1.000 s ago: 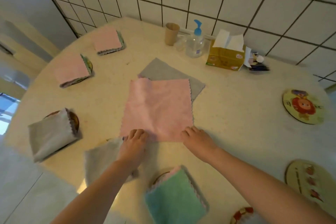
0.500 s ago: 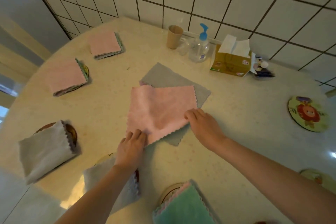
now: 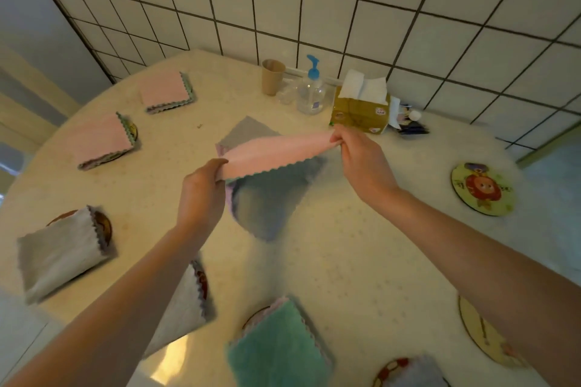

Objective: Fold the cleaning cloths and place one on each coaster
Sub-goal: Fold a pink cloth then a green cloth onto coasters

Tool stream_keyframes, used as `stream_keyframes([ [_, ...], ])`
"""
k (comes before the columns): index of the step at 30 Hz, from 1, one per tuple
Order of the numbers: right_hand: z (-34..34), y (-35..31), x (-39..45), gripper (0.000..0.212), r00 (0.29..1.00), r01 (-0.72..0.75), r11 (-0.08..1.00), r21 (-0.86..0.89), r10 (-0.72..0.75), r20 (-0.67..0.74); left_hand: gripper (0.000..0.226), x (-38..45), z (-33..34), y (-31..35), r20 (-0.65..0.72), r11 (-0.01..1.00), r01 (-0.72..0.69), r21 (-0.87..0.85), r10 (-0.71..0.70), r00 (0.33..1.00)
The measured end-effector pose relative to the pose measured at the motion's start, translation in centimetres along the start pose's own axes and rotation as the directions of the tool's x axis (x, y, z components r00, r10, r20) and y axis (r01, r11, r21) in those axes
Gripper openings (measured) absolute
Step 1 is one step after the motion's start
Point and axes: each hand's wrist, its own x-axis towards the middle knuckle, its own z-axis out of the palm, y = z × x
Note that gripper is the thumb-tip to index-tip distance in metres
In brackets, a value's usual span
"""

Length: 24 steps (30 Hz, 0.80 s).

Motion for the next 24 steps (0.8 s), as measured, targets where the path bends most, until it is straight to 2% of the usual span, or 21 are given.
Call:
stream_keyframes([
  [3,-4.3,2.8,-3.8,0.030,0.999,0.046,0.998,-0.033,-0.047,-0.028,0.033,-2.9,1.6,3.0,-0.004,0.981,-0.180,0.072,0.180,0.984],
  [6,-7.8,6.5,-9.6,0.035,1.000,-0.009,0.999,-0.033,0.010,0.029,0.031,-7.3,4.8,5.2,0.045,0.932,-0.349,0.097,0.346,0.937],
  [10,-10.7,11.6,-20.5,0.031,0.967,-0.207,0.978,0.000,0.205,0.153,0.041,-14.8,10.7,7.2,0.244,0.903,-0.418,0.094,0.387,0.889],
  [13,-10.5,14.8,-27.9,0.024,0.943,-0.271,0.961,-0.057,0.277,0.185,0.046,-20.0,14.5,7.9,0.403,0.862,-0.488,0.136,0.402,0.822],
  [15,-10.2,16.3,-31.9,0.020,0.909,-0.294,0.951,-0.093,0.309,0.279,0.040,-22.5,16.2,7.7,0.496,0.821,-0.542,0.180,0.399,0.771],
  [17,-9.8,17.4,-34.9,0.021,0.880,-0.268,0.955,-0.130,0.298,0.370,0.037,-24.5,16.8,7.3,0.560,0.828,-0.536,0.165,0.369,0.742],
  [19,-9.7,17.9,-36.7,0.020,0.857,-0.287,0.947,-0.142,0.320,0.404,0.042,-25.8,16.9,7.0,0.590,0.871,-0.474,0.128,0.317,0.743],
  [22,-9.7,18.0,-37.1,0.018,0.861,-0.317,0.937,-0.148,0.350,0.370,0.040,-26.5,16.5,7.0,0.571,0.918,-0.379,0.115,0.251,0.782],
  [24,-9.8,18.1,-36.5,0.016,0.889,-0.337,0.935,-0.112,0.355,0.289,0.035,-26.2,16.0,7.2,0.540,0.959,-0.273,0.079,0.189,0.820],
])
